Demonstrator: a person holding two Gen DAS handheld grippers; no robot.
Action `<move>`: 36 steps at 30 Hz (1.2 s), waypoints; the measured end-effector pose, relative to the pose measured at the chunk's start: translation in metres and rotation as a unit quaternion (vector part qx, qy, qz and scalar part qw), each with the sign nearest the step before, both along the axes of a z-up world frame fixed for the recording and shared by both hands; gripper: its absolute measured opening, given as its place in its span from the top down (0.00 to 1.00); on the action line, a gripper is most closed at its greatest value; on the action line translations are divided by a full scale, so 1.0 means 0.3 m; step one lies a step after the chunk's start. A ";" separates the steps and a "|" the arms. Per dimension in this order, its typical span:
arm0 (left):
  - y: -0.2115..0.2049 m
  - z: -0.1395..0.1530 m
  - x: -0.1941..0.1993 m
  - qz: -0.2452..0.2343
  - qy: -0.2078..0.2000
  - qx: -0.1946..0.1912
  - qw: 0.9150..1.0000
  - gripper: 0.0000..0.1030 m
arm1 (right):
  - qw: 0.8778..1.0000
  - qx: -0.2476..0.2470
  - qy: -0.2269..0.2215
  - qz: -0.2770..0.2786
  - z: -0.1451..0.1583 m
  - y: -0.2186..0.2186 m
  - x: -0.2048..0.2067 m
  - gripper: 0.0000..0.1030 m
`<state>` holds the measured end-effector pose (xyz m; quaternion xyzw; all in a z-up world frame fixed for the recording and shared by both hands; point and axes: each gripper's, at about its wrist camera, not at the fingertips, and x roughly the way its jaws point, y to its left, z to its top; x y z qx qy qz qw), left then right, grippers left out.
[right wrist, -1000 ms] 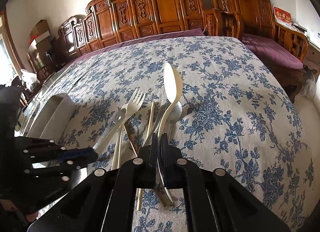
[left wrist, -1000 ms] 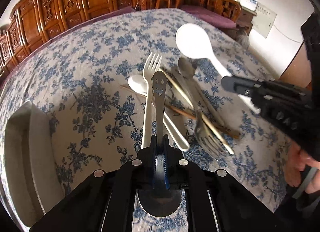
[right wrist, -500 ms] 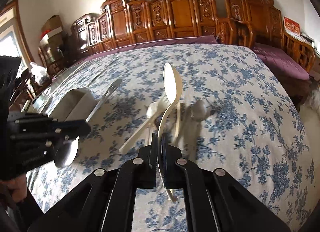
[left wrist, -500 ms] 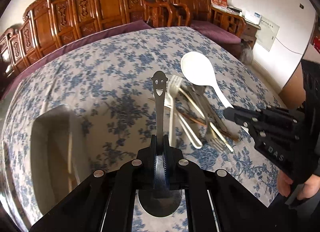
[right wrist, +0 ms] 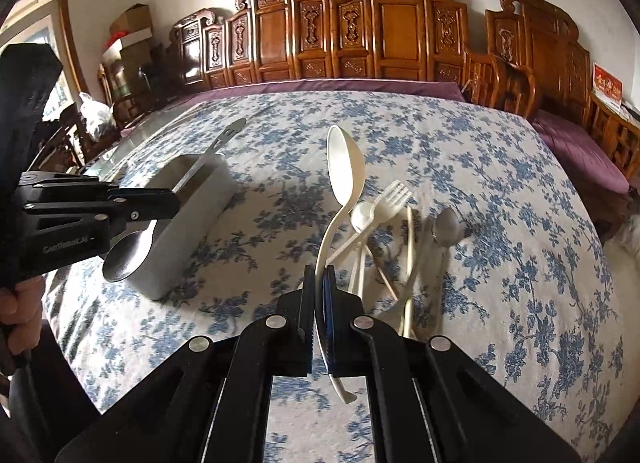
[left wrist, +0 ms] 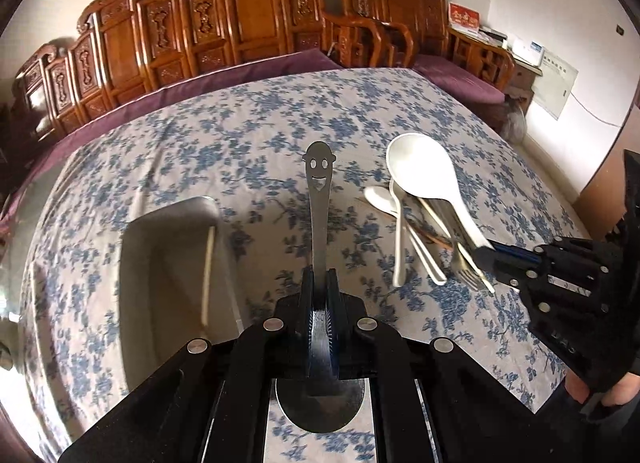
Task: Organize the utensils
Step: 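Carry the metal spoon to the tray with the left tool while the right carries the white spoon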
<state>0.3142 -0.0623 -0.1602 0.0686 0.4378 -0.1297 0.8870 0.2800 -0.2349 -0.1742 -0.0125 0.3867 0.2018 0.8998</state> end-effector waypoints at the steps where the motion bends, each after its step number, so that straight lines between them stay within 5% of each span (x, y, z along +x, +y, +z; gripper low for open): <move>1: 0.013 0.004 0.000 0.003 -0.001 0.000 1.000 0.95 | 1.000 0.001 -0.003 0.003 0.013 0.012 -0.005 0.95; 19: 0.300 -0.080 0.071 0.080 0.025 0.005 0.997 0.95 | 0.999 0.004 -0.010 0.048 0.112 0.258 -0.033 0.95; 36: 0.372 -0.197 0.097 0.092 0.059 -0.003 0.994 0.95 | 0.997 -0.012 0.001 0.070 0.082 0.384 -0.024 0.95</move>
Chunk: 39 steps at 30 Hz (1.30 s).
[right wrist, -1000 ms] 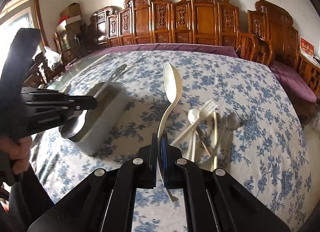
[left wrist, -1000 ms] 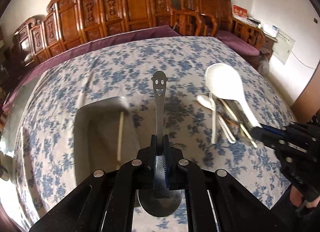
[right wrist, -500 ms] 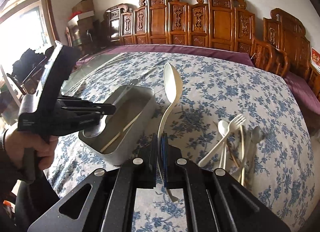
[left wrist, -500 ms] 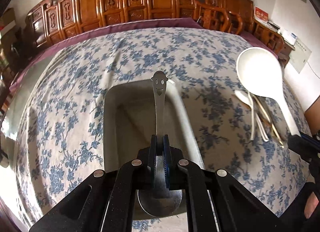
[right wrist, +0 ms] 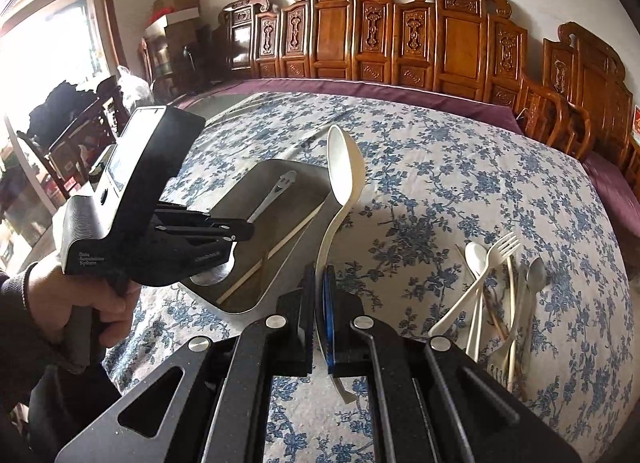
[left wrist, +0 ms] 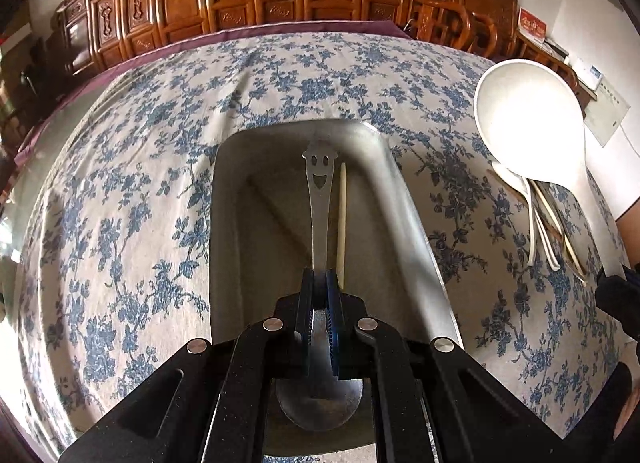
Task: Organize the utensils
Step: 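Carry the metal spoon to the tray with the left tool while the right carries the white spoon, then release the metal spoon in the tray with the left tool while the right releases the white spoon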
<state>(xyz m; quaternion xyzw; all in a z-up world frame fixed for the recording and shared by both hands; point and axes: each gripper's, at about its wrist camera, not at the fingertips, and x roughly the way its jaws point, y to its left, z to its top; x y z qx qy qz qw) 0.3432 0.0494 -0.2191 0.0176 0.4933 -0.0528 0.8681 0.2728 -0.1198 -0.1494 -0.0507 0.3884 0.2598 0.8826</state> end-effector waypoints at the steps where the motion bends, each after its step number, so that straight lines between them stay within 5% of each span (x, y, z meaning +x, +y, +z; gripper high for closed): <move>1: 0.003 -0.006 -0.001 0.000 0.003 -0.001 1.000 0.95 | 1.000 -0.001 0.001 0.001 -0.003 0.004 0.000 0.95; 15: 0.111 0.098 -0.058 0.011 -0.021 -0.011 1.000 0.94 | 1.000 0.003 0.010 0.016 -0.010 0.121 0.019 0.95; 39: 0.285 0.161 -0.139 0.037 -0.037 -0.006 0.999 0.94 | 0.993 0.032 0.109 0.019 -0.203 0.335 0.187 0.93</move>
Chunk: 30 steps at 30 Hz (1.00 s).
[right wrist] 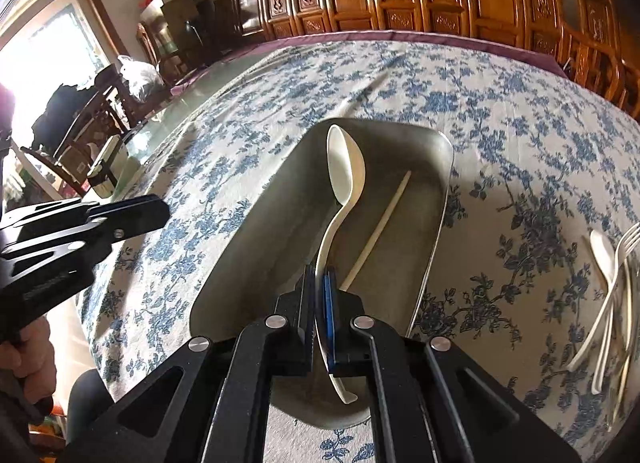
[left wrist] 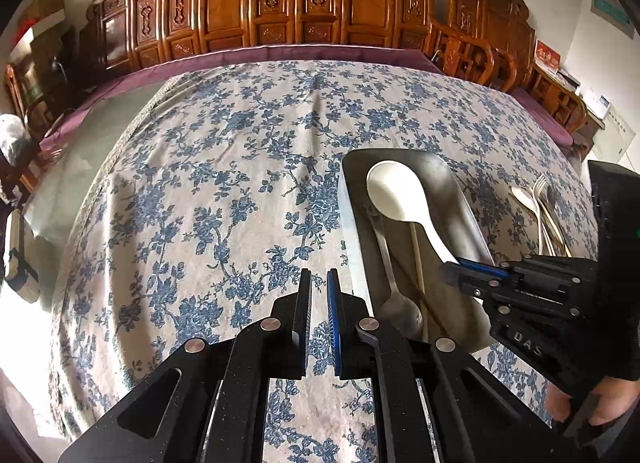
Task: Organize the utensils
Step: 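Release the metal spoon in the tray with the left tool while the right releases the white spoon, then move both tools back over the remaining utensil pile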
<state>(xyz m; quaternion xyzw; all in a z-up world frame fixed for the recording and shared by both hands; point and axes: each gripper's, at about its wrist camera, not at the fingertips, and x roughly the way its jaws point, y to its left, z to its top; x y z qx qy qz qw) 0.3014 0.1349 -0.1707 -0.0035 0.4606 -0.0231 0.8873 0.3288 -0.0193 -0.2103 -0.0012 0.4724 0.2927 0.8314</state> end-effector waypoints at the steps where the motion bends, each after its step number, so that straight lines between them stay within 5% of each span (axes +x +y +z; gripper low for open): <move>1: 0.000 0.002 -0.001 0.000 0.000 0.000 1.000 0.94 | 1.000 0.000 -0.001 -0.001 0.000 -0.003 0.002 0.92; 7: -0.026 0.019 -0.013 -0.007 -0.005 0.000 1.000 0.92 | 0.999 0.016 -0.031 0.005 0.036 -0.054 -0.016 0.86; 9: -0.050 0.031 -0.018 -0.012 -0.010 0.005 1.000 0.78 | 0.999 0.028 -0.044 0.006 0.059 -0.101 -0.029 0.86; 14: -0.120 0.053 -0.027 -0.031 -0.017 0.005 0.999 0.76 | 0.996 0.051 -0.069 -0.008 0.118 -0.257 -0.050 0.86; 17: -0.178 0.066 -0.030 -0.045 -0.023 0.004 0.999 0.68 | 0.995 0.038 -0.092 -0.022 0.146 -0.366 -0.070 0.86; 25: -0.402 0.069 -0.001 -0.096 -0.026 -0.007 0.995 0.67 | 0.988 -0.029 -0.130 -0.082 0.135 -0.674 -0.055 0.87; 27: -0.460 0.060 0.012 -0.109 -0.023 -0.009 0.994 0.67 | 0.985 -0.042 -0.130 -0.105 0.108 -0.740 -0.024 0.78; 30: -0.545 0.042 0.032 -0.127 -0.017 -0.009 0.992 0.67 | 0.983 -0.049 -0.121 -0.126 0.073 -0.824 0.034 0.78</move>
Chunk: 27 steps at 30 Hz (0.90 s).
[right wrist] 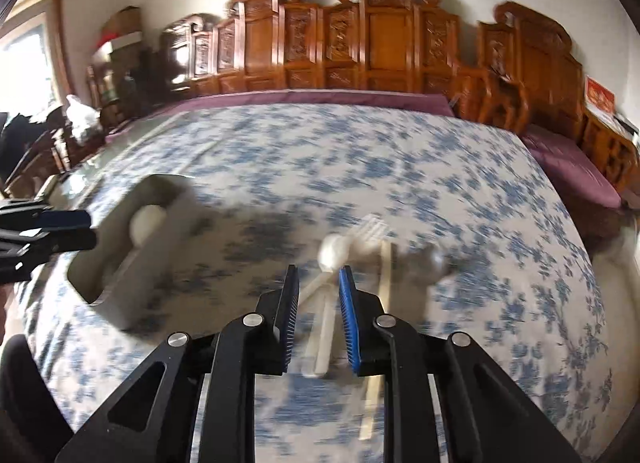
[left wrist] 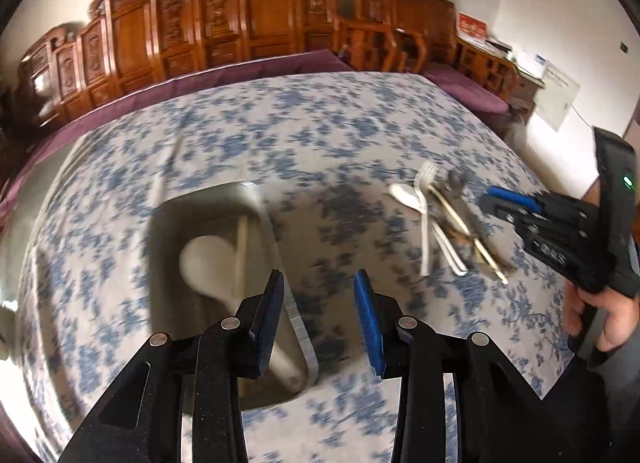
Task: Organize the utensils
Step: 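Move both tools back over the remaining utensil pile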
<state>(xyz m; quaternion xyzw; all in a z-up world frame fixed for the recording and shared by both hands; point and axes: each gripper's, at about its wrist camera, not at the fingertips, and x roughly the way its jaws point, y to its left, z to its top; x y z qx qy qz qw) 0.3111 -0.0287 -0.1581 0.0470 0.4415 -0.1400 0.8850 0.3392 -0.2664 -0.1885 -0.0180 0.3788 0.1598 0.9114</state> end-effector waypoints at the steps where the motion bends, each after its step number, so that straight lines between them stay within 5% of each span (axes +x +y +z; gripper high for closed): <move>1: -0.017 -0.006 0.006 -0.003 0.002 -0.001 1.000 0.67 | 1.000 -0.001 0.001 -0.005 -0.009 -0.015 0.012 0.78; 12: -0.213 -0.125 0.097 -0.036 0.039 -0.009 0.999 0.67 | 0.998 0.028 0.033 -0.055 -0.145 -0.209 0.133 0.78; 27: -0.354 -0.295 0.209 -0.052 0.076 -0.045 0.995 0.67 | 0.998 0.003 0.033 -0.051 -0.163 -0.205 0.169 0.78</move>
